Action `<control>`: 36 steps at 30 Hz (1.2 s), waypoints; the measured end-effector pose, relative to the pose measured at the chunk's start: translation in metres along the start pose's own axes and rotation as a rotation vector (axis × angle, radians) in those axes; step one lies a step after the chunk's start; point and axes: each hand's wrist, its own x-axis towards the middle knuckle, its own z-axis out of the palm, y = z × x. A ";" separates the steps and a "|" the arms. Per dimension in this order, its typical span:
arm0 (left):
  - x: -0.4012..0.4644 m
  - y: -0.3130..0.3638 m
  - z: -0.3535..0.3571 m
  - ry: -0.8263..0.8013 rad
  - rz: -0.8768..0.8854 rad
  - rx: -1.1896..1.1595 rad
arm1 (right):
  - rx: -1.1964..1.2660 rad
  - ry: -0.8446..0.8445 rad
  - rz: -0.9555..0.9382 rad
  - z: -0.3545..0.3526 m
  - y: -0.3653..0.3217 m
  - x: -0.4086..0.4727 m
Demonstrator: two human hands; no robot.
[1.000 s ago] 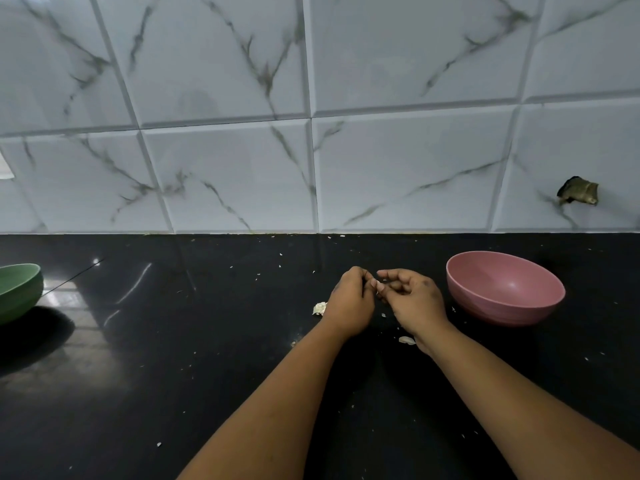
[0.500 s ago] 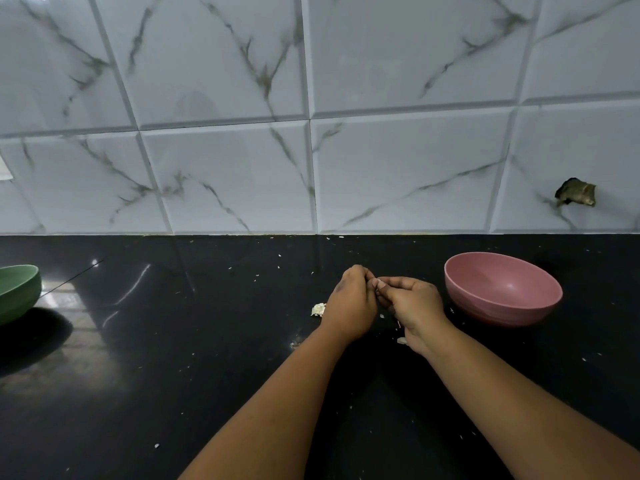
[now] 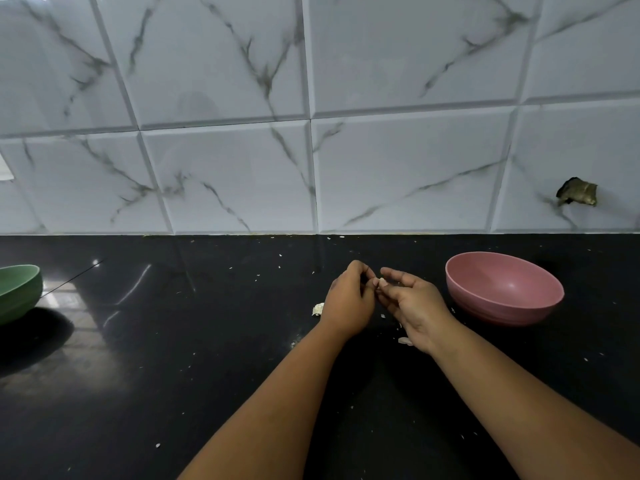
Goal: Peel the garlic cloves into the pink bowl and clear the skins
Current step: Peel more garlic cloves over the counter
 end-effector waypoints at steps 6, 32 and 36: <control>0.001 0.005 -0.003 0.081 -0.128 -0.239 | -0.229 0.046 -0.155 -0.002 0.000 -0.001; 0.002 0.002 0.000 0.026 -0.124 -0.073 | -0.279 -0.005 -0.274 -0.004 0.005 0.004; 0.005 -0.003 0.002 -0.012 -0.121 -0.065 | -0.238 -0.031 -0.260 -0.002 0.004 0.003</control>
